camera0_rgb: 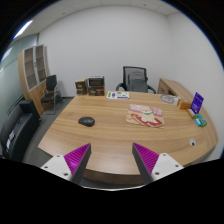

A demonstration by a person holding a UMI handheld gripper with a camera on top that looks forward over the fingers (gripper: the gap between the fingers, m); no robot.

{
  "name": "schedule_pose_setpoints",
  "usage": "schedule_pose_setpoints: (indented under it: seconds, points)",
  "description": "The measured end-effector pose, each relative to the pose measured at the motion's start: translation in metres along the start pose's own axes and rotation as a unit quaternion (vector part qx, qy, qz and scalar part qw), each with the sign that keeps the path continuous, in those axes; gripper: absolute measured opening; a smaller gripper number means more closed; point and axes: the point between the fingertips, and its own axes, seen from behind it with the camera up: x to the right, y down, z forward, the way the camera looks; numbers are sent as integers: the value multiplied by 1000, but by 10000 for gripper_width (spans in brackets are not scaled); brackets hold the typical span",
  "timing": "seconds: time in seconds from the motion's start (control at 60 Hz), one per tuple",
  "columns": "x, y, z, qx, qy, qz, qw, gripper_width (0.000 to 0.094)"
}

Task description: Arrange mouse

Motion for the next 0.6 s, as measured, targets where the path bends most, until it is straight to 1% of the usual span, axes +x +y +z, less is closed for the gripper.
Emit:
schedule_pose_setpoints:
  seconds: [0.117, 0.3, 0.6]
  points:
    - [-37, 3, 19, -2, -9, -4, 1000, 872]
    - [-89, 1, 53, -6, -10, -16, 1000, 867]
    - [-129, -12, 125, 4, -1, -26, 1000, 868]
